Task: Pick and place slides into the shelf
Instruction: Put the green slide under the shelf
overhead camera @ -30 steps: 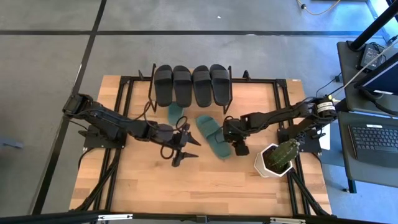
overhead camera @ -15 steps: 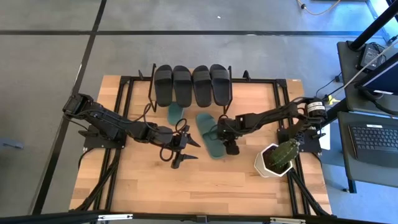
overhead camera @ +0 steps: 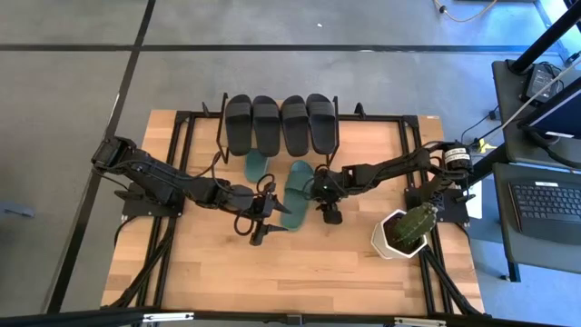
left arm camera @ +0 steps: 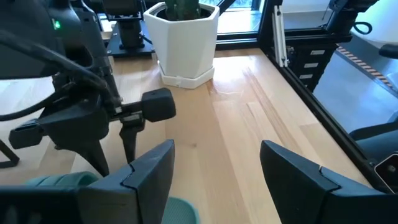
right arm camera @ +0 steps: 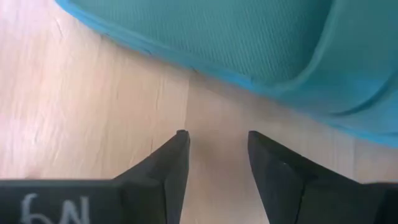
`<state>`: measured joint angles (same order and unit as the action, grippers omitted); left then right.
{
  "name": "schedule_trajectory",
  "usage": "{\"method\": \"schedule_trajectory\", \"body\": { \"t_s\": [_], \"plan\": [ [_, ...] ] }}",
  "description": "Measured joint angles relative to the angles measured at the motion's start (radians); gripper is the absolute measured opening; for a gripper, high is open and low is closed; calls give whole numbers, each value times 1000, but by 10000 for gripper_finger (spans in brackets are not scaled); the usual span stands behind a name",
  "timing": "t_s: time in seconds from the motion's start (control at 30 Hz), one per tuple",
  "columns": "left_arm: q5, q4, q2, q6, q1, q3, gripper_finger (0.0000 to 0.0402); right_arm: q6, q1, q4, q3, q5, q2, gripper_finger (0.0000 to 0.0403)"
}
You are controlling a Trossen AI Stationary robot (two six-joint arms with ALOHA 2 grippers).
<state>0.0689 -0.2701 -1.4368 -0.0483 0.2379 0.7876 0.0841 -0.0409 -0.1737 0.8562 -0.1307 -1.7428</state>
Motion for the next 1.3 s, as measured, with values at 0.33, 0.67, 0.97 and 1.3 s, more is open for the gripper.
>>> {"method": "schedule_trajectory", "body": {
  "t_s": [0.33,0.67,0.97,1.3],
  "plan": [
    [5,9,0,0,0,0,229,-54,-23,98,0,32,-35,165],
    [19,53,0,0,0,0,229,-79,-48,240,1,29,-93,165],
    [21,54,0,0,0,0,229,-77,-56,353,-1,39,-103,165],
    [21,59,0,-1,0,0,229,-80,-47,365,-1,26,-105,165]
  ]
}}
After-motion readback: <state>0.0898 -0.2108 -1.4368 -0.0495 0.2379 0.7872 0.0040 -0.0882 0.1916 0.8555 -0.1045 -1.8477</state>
